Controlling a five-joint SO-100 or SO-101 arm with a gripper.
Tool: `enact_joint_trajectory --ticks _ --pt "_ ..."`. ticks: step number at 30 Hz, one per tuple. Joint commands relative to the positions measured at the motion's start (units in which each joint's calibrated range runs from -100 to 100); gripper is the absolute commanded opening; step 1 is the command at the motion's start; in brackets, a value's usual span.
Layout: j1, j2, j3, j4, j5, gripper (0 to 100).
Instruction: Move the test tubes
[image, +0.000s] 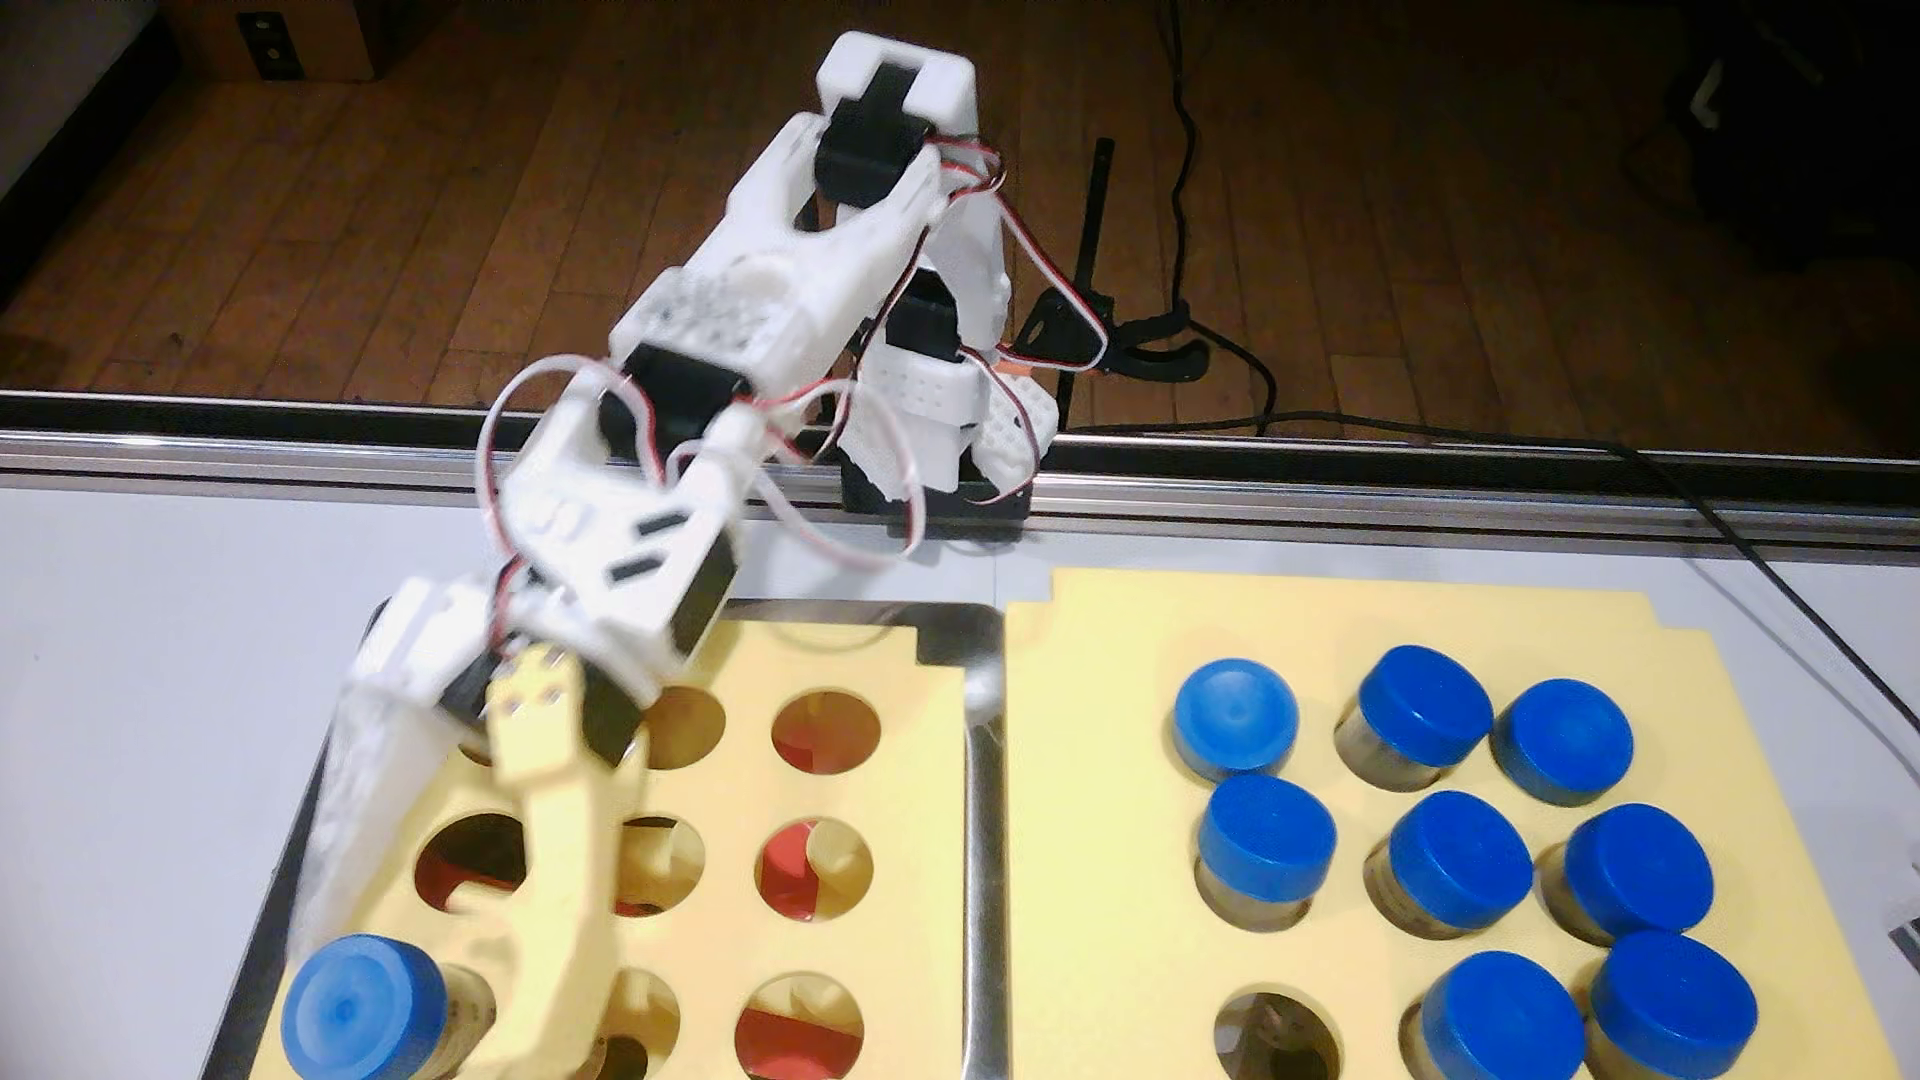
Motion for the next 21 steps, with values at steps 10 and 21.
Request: enact_joint_trajectory --ticks 10,21 --pt "0.1 2.3 -7.2 -1.0 -0.2 18" --pt "-1.6 -4.6 -10.4 -0.5 -0.2 12"
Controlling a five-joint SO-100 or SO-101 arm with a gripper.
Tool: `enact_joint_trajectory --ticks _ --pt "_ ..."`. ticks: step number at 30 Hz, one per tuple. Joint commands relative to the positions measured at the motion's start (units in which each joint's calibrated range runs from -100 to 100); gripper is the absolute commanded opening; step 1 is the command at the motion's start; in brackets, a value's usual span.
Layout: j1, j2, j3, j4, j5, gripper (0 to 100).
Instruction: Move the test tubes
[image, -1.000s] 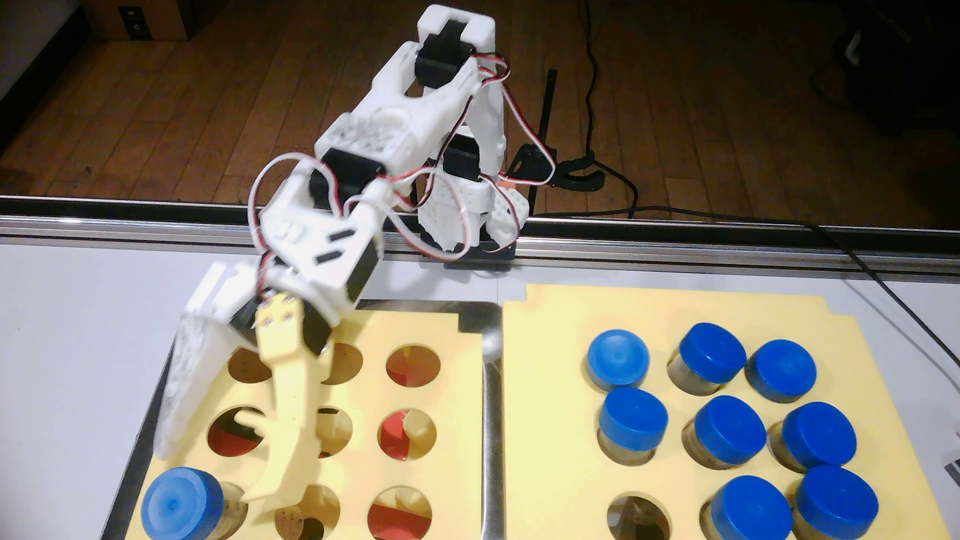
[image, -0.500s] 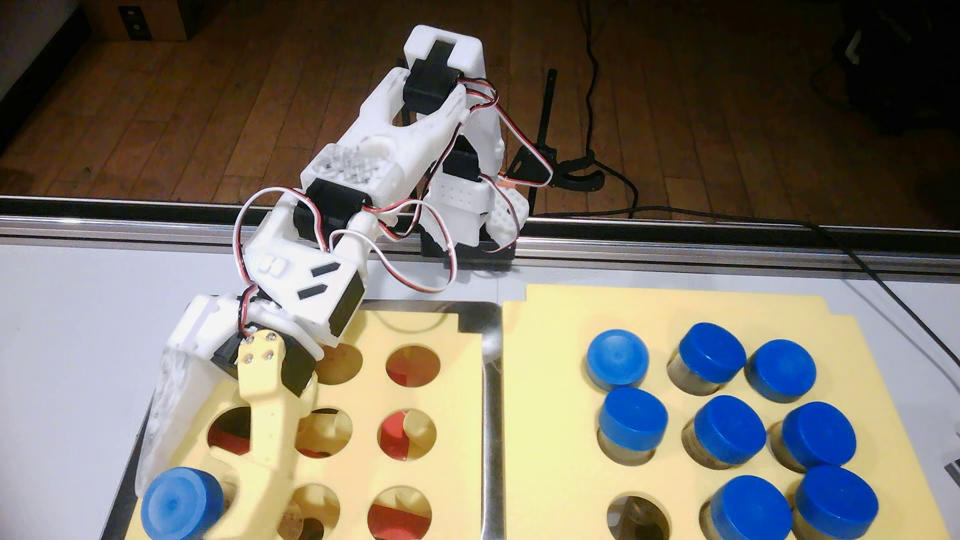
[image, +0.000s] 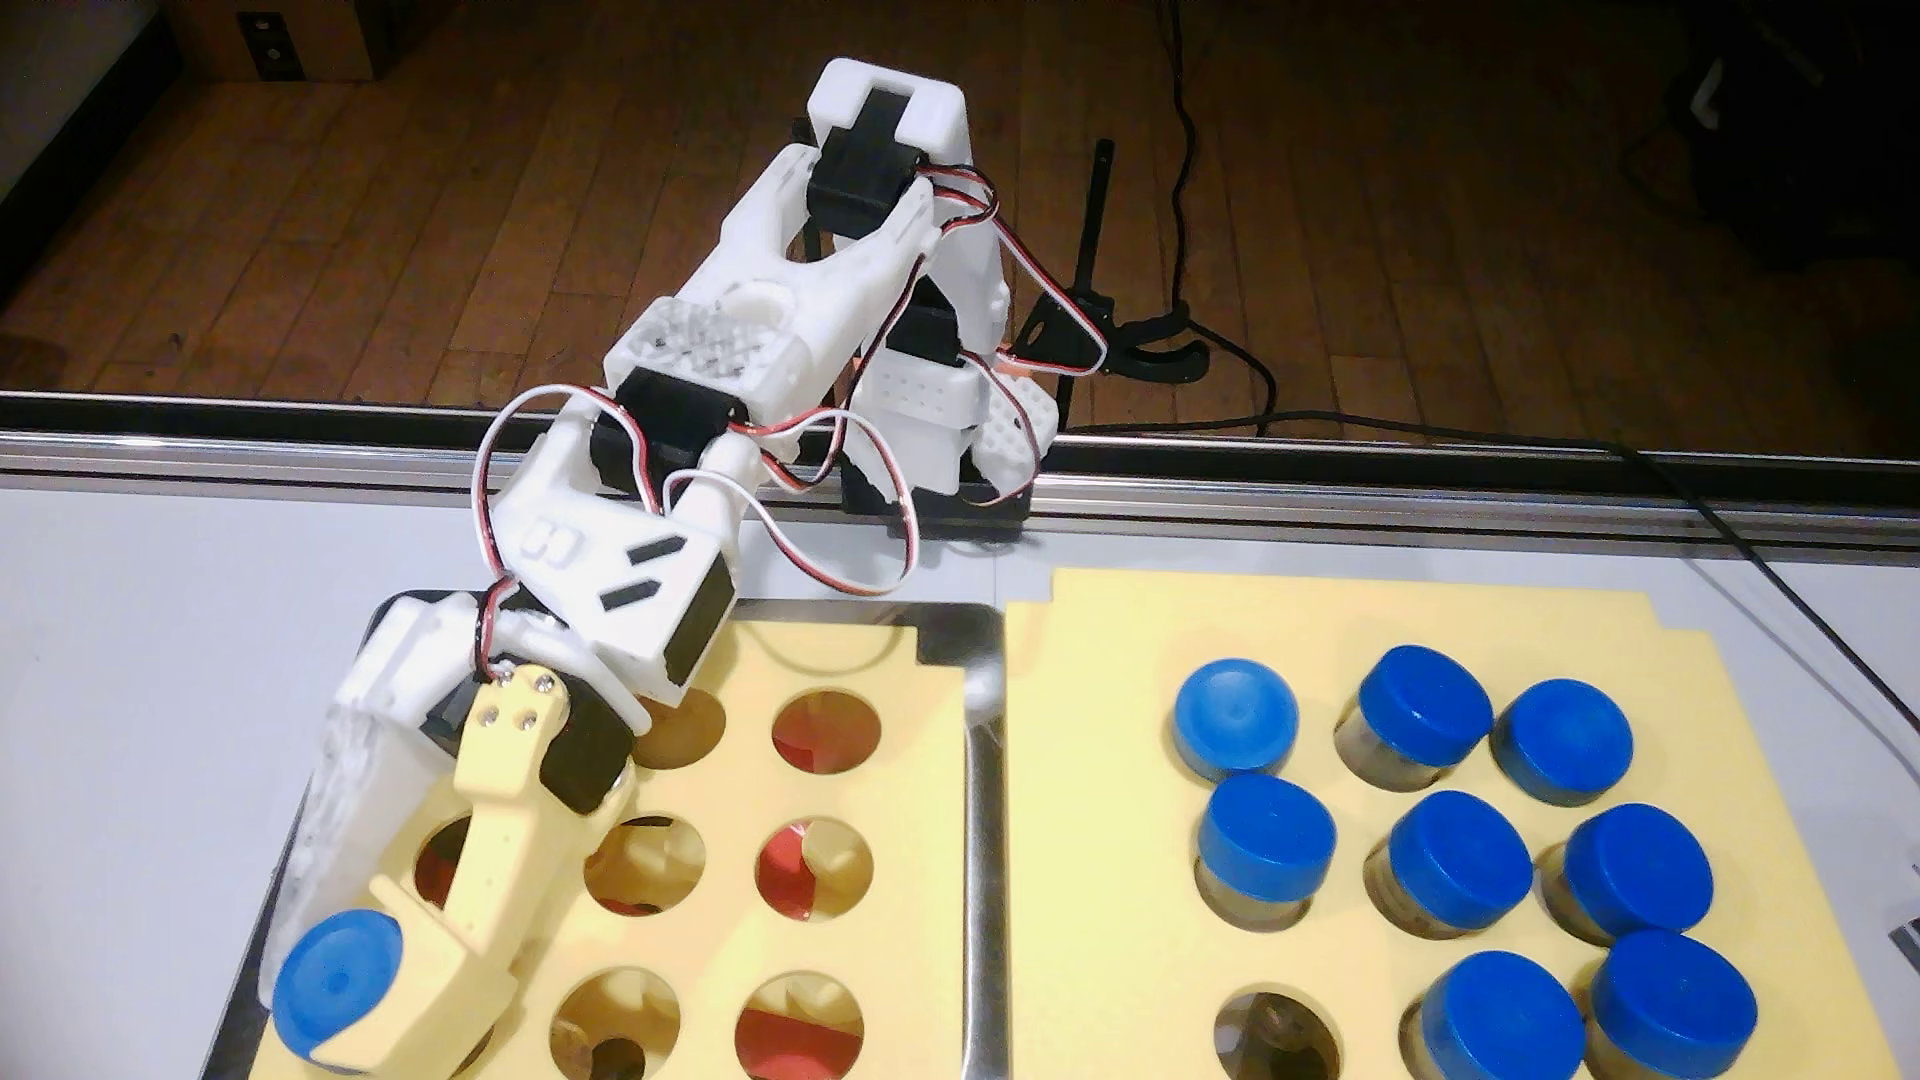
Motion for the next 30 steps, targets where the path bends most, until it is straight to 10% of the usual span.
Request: enact_joint_trajectory --ticks 1,11,30 --pt "-1.3 -10.6 -4.1 -0.4 0.2 12" --pt "-13.1 -33.8 -3.8 -0.8 0.2 12" --pt "-34.8 -14.5 -4.7 -1.1 0.6 11"
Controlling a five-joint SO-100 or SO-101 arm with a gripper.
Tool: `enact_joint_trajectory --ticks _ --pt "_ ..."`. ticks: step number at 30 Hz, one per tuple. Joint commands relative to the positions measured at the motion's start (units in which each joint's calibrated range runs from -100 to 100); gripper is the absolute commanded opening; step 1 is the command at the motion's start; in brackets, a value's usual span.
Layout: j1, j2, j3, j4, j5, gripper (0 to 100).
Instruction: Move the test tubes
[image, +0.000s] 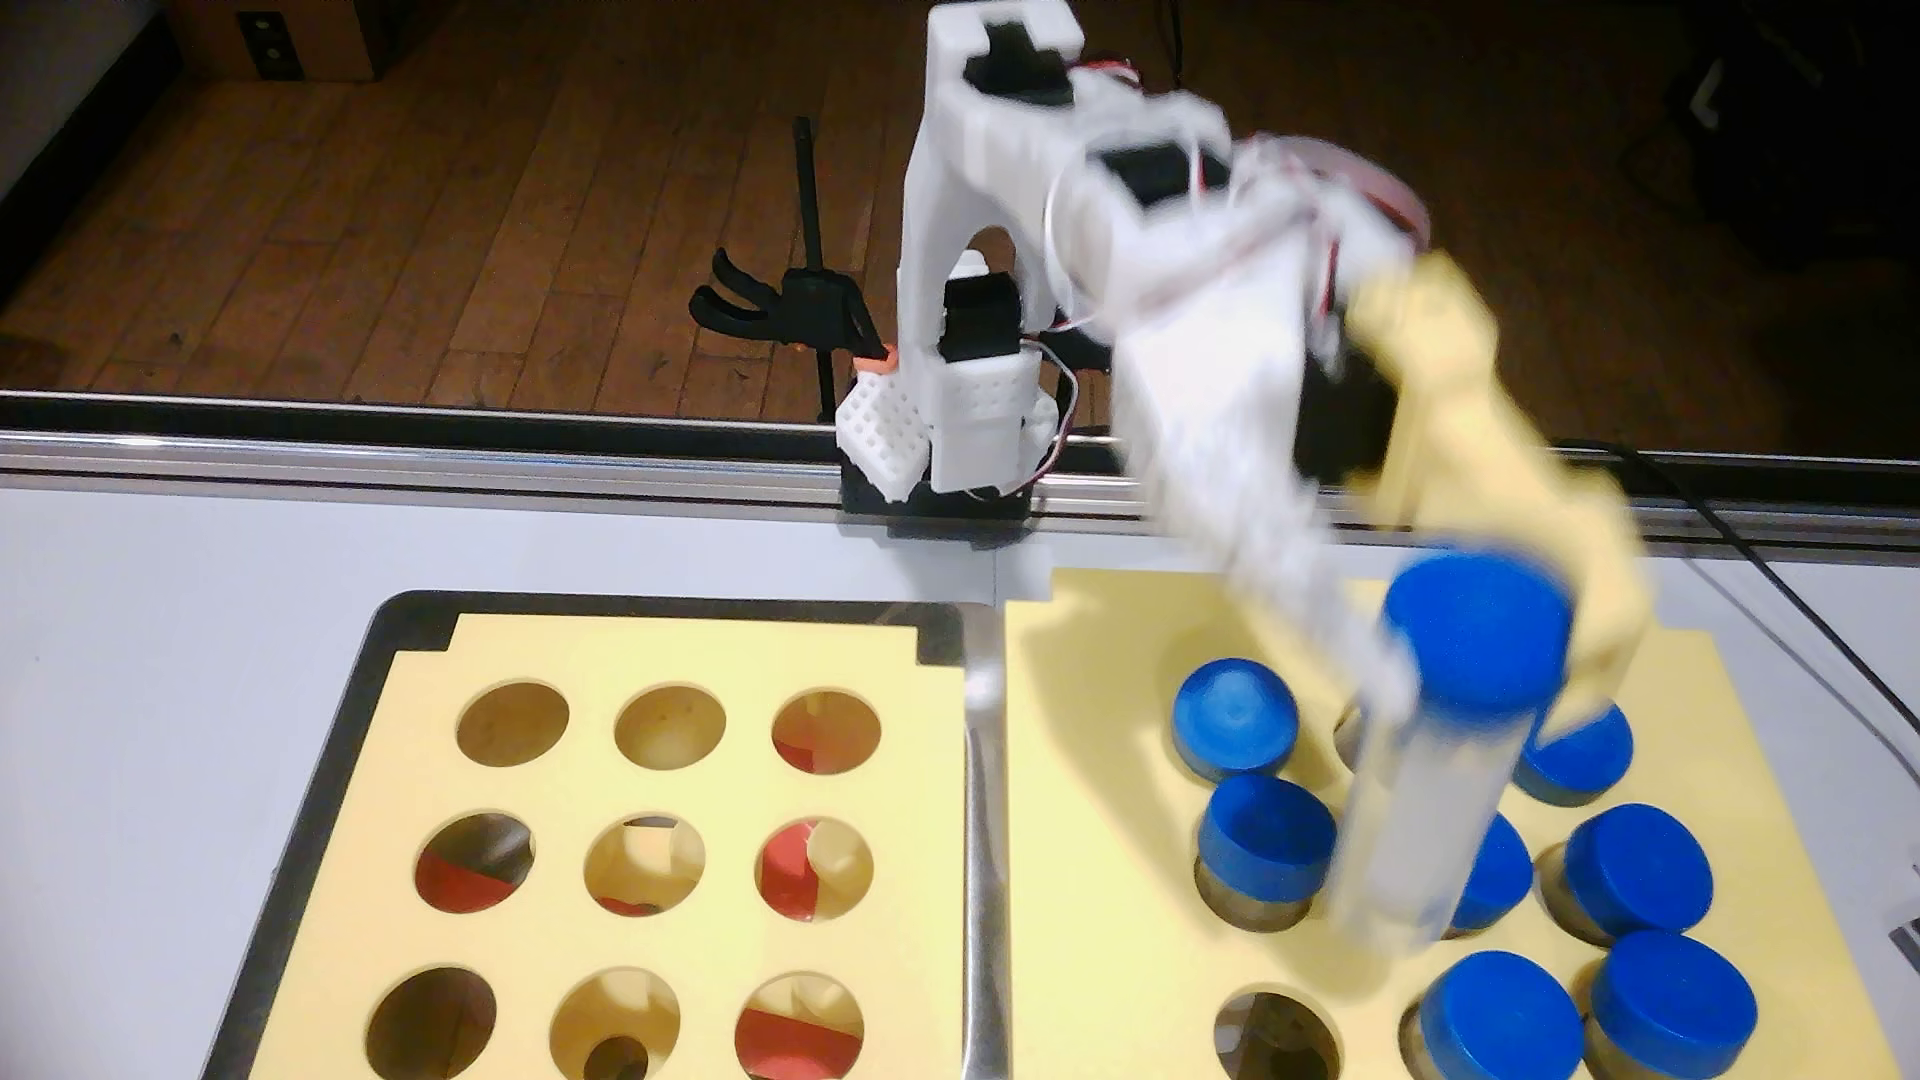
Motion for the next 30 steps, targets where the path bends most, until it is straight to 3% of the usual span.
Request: enact_joint_trajectory --ticks 1,23,30 --pt "0.3 1.6 -2.3 -1.1 0.1 11" --pt "2.3 5.6 -0.5 -1.1 2.0 11" --pt "1.9 9.1 -0.4 -8.1 1.8 11"
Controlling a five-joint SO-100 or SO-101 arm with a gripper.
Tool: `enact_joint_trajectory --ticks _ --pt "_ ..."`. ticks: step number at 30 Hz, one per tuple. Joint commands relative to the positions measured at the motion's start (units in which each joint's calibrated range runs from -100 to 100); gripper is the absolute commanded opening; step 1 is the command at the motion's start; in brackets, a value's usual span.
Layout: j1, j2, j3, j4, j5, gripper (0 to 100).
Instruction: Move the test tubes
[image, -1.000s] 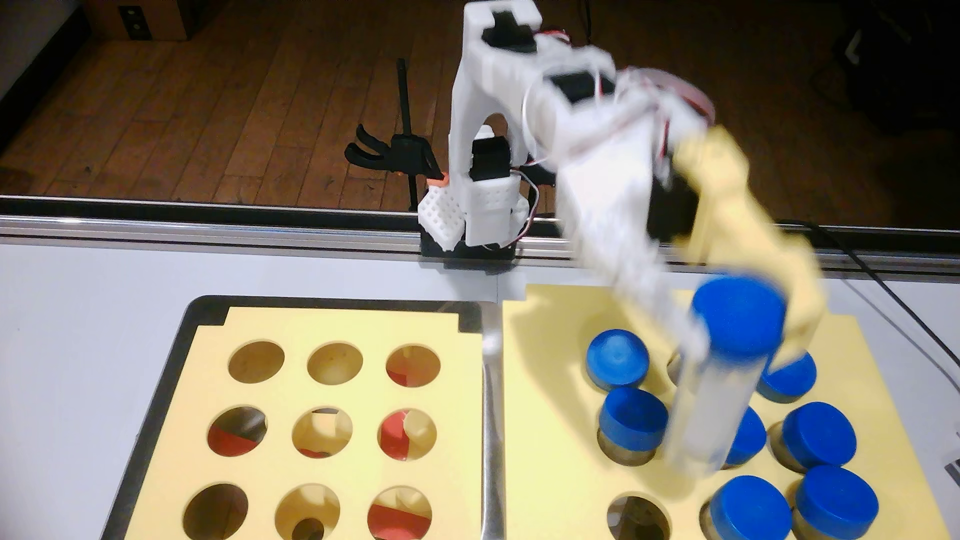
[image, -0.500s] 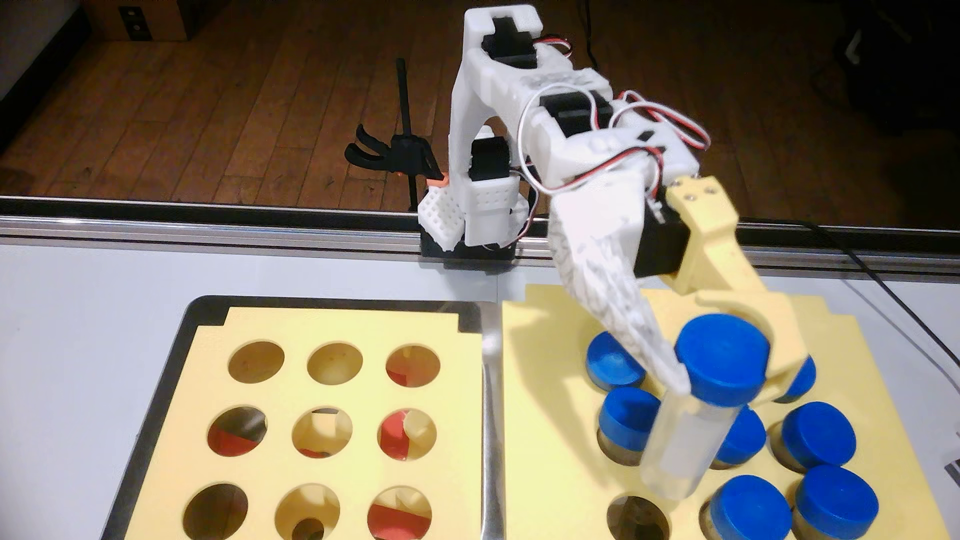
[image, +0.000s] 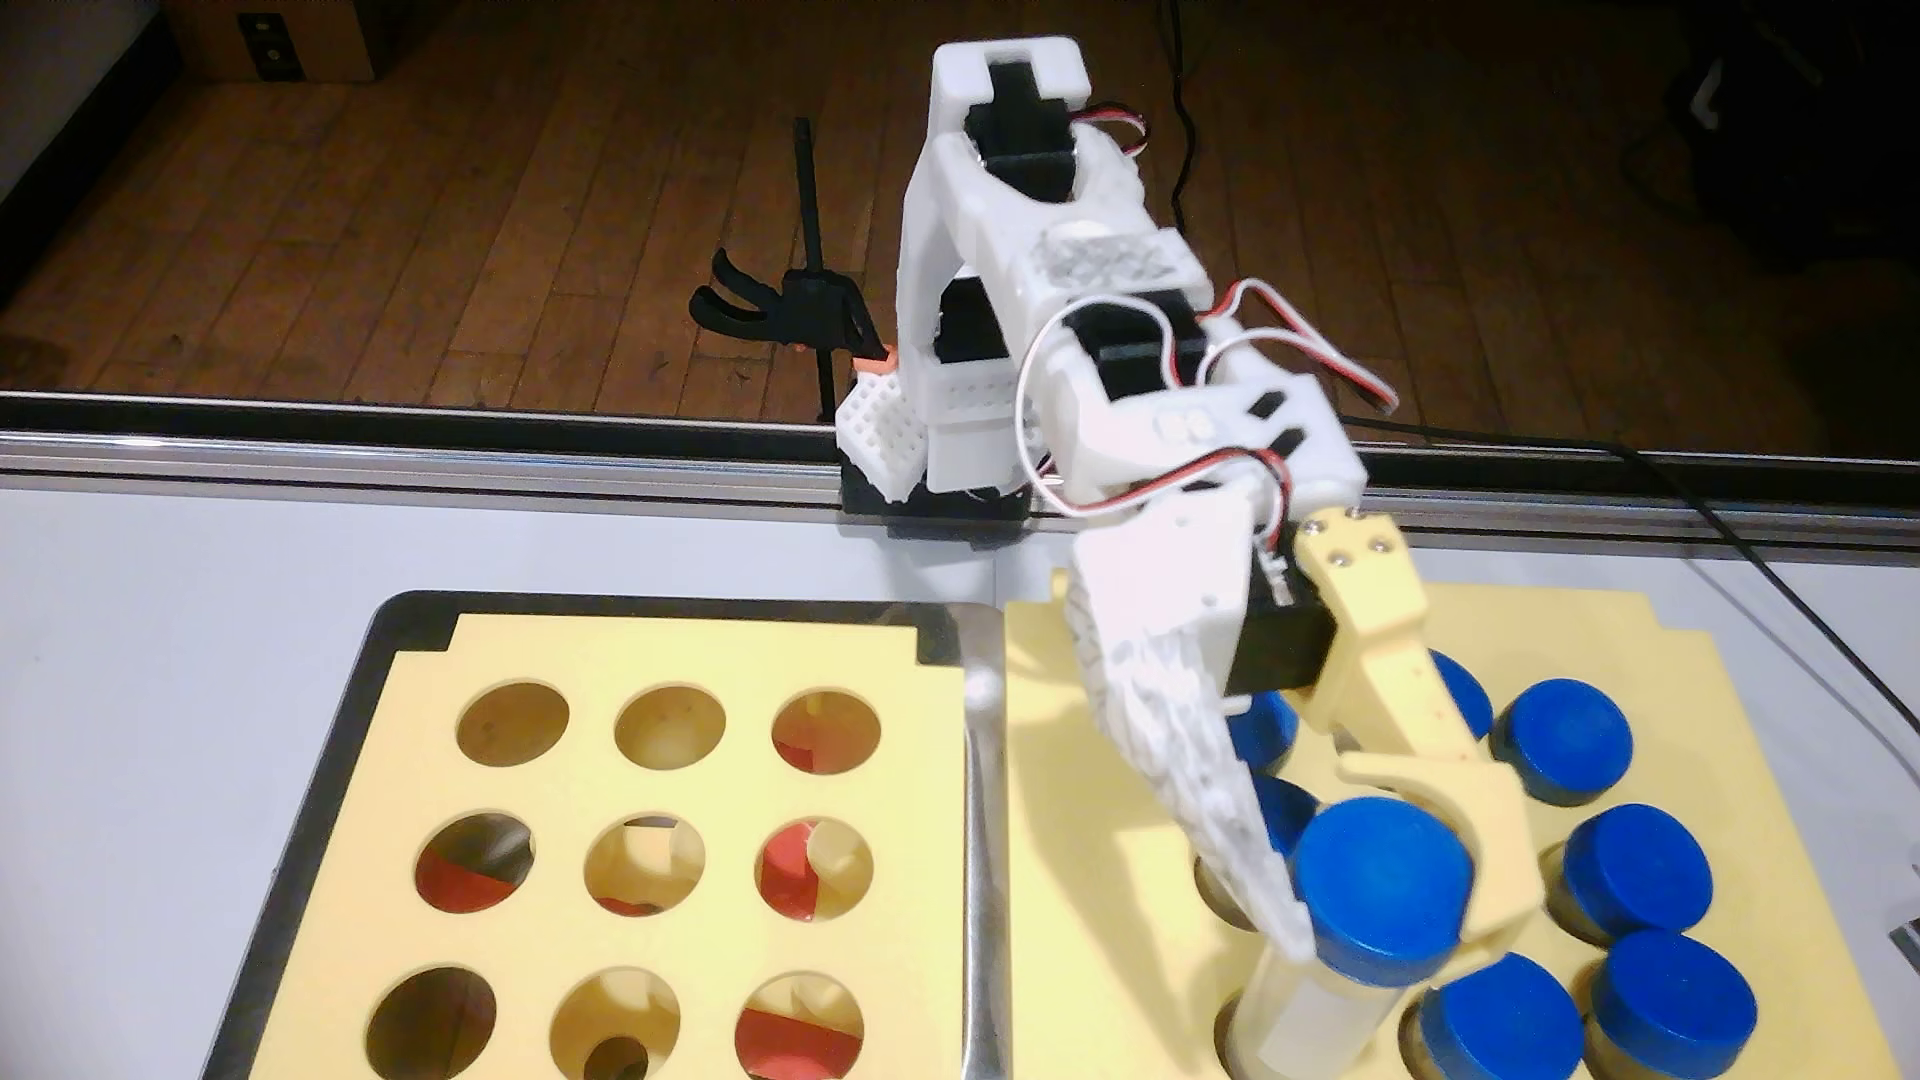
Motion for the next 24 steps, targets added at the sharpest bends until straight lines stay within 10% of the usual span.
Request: enact_joint_trajectory --ticks 1,14,19,24 --pt "-0.4 0.0 -0.6 -2.4 -0.1 11" --pt "-2.9 -0.8 15.9 -2.1 -6.5 13" --pt "-2.0 -0.8 14.2 -2.1 -7.3 37" --pt "0.2 -0.8 8.3 -2.2 -7.2 39"
